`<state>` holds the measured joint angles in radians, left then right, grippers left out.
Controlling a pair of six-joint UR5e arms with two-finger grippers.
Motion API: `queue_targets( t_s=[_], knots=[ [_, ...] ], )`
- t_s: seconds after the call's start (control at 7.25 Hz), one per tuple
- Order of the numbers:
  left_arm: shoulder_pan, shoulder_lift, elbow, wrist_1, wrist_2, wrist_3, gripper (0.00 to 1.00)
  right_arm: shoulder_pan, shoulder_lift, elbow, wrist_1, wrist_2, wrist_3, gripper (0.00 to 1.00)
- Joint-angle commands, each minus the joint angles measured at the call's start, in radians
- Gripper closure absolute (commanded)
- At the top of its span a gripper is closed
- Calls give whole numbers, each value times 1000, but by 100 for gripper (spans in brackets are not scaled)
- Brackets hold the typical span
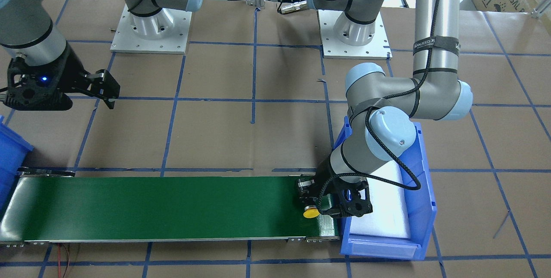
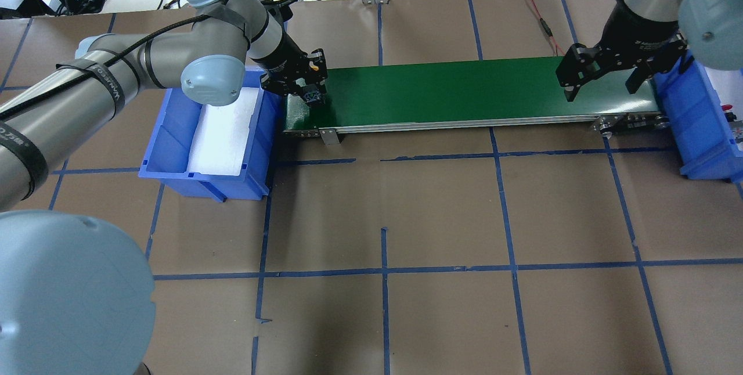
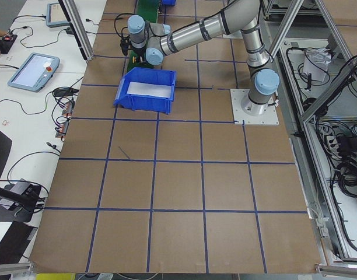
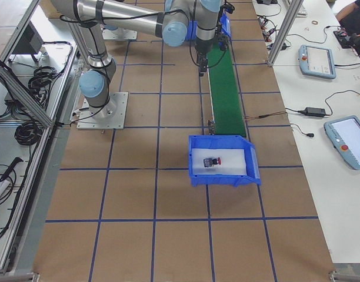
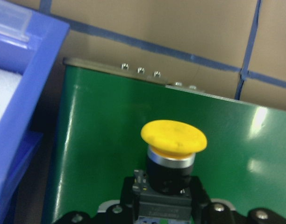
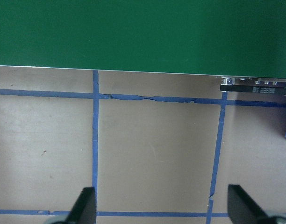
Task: Transport two buttons from left to right
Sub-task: 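Lower the yellow button onto the belt while right gripper moves over the belt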
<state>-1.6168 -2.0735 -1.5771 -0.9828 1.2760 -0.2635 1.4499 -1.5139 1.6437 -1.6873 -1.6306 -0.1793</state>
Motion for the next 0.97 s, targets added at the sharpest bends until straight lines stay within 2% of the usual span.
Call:
queue_targets(
  t_s=[0.0, 0.14, 0.28, 0.41, 0.69, 0.83],
  knots=[
    [0, 12, -8, 3, 2, 7, 57, 78, -12, -4, 0, 2, 63, 0],
    [3, 21, -3, 0, 6, 6, 1, 101, -14, -5, 0, 26, 93, 0],
    [20, 56, 24, -13, 29, 10, 0, 124, -23, -4, 0, 58, 153, 0],
    [37, 110, 22, -51, 61, 12, 0, 157, -25, -4, 0, 48, 197, 0],
    [122, 250, 14, -272, 69, 93, 0, 179, -23, -1, -2, 41, 201, 0],
    [174, 333, 2, -366, 106, 151, 0, 179, -22, -2, -3, 43, 201, 0]
  ],
)
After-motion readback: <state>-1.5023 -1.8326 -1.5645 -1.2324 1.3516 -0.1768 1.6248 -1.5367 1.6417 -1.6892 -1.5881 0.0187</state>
